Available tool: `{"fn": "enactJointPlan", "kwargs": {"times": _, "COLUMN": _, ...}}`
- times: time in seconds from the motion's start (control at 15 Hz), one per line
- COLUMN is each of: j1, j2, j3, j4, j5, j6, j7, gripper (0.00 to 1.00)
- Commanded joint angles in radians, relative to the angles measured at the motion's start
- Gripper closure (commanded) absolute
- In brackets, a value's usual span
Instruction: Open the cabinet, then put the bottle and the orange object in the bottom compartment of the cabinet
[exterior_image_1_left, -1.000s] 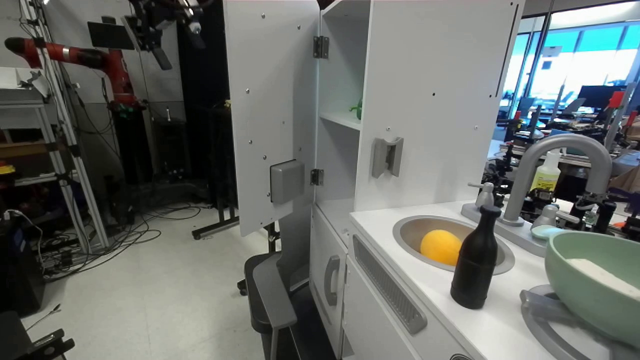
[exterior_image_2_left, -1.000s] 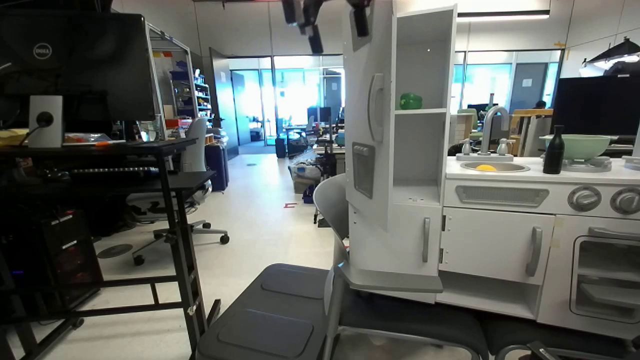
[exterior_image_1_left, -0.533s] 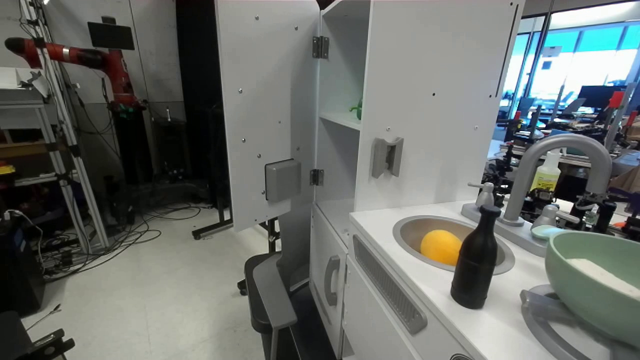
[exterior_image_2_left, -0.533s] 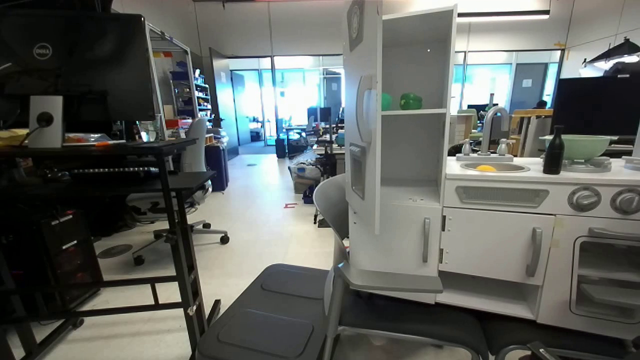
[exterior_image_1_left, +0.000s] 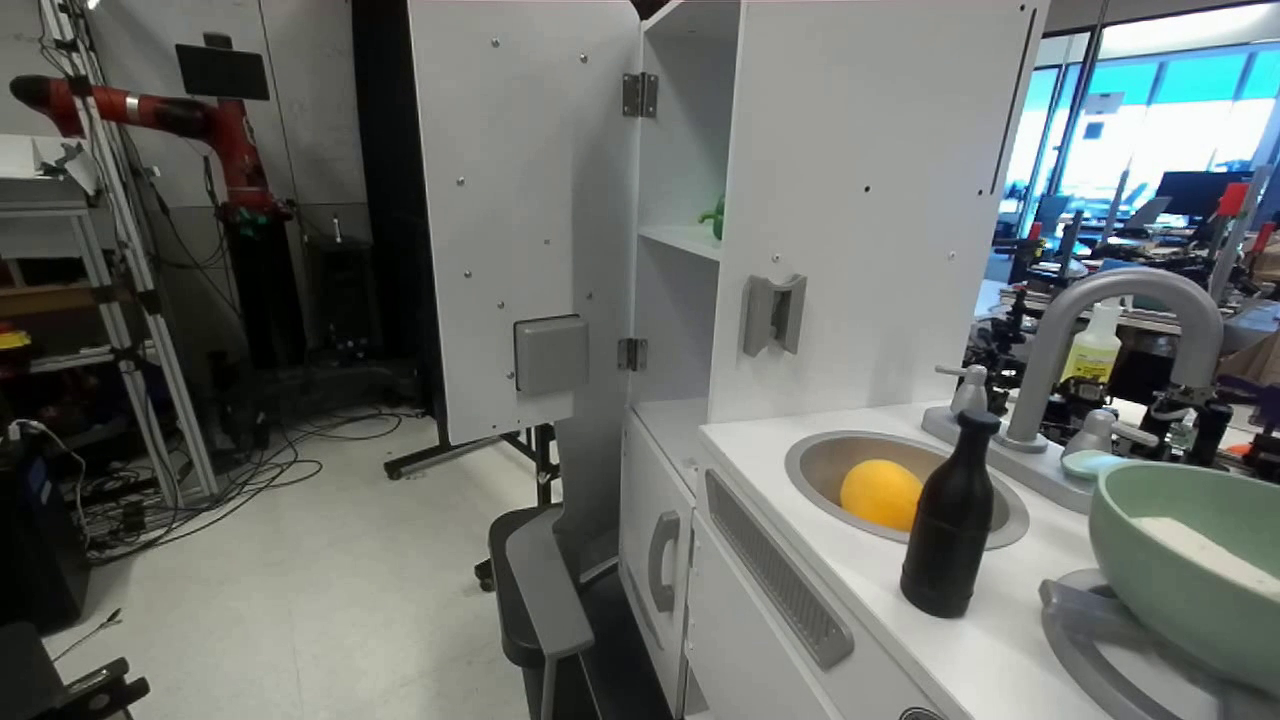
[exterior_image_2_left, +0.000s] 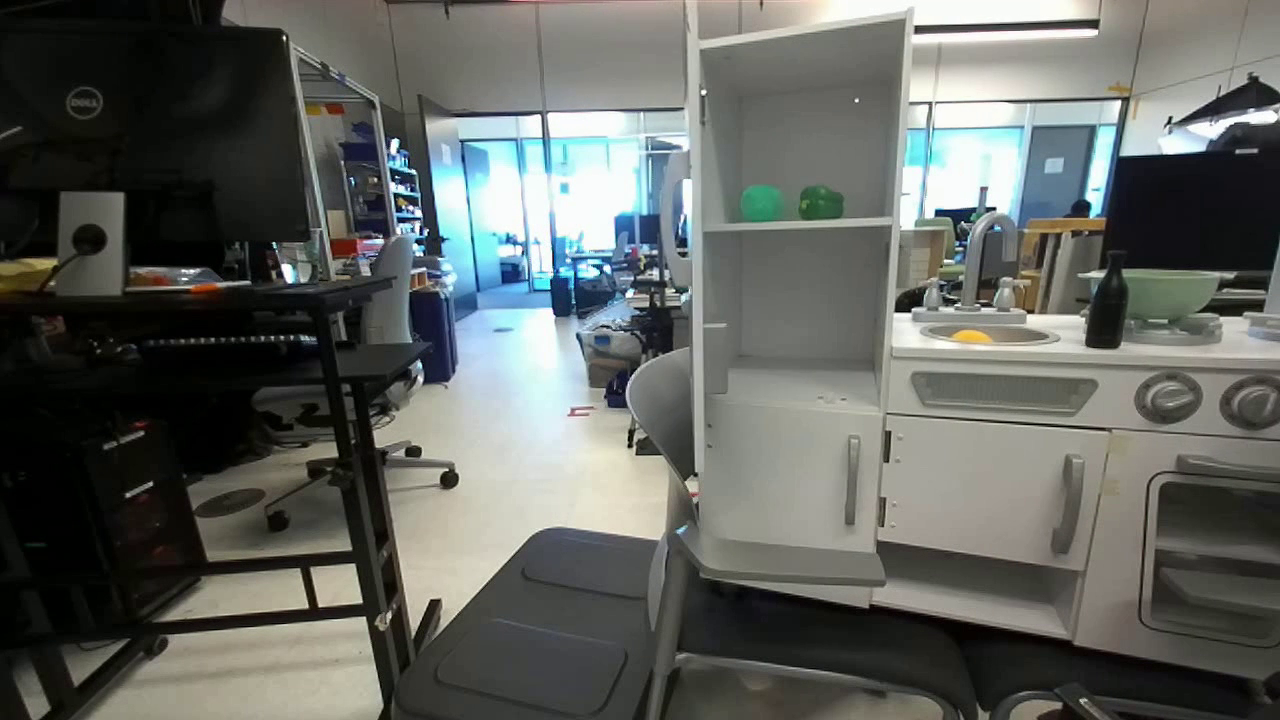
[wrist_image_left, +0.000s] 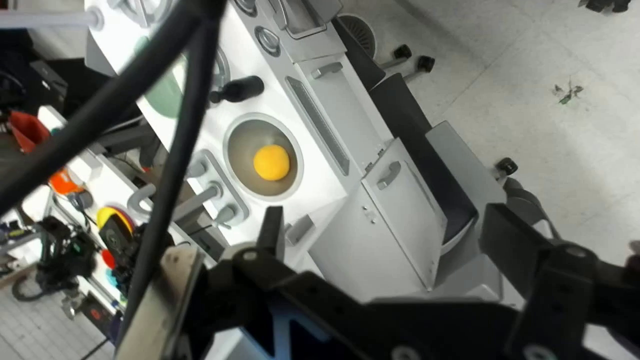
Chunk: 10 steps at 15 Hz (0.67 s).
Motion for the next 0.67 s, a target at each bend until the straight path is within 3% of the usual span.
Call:
{"fn": "enactJointPlan", "kwargs": {"times": 0.0, "j1": -0.082, "j2": 0.11, "j3": -0.048, "j4": 0.013, "j5": 0.023, "j6": 0.096, "j7": 0.112, "gripper": 0.0}}
{"fn": "enactJointPlan", "kwargs": {"times": 0.33, "j1": -0.144, "j2": 0.352, "j3": -0.102, "j4": 0.129, "j5": 0.095, "j6": 0.196, "j7": 0.234, "gripper": 0.0}}
{"fn": "enactJointPlan", "kwargs": {"times": 0.6, "j1": -0.161, "j2": 0.466, "j3": -0.132, "j4": 0.196, "j5": 0.156, "j6": 0.226, "j7": 0.268, "gripper": 0.0}}
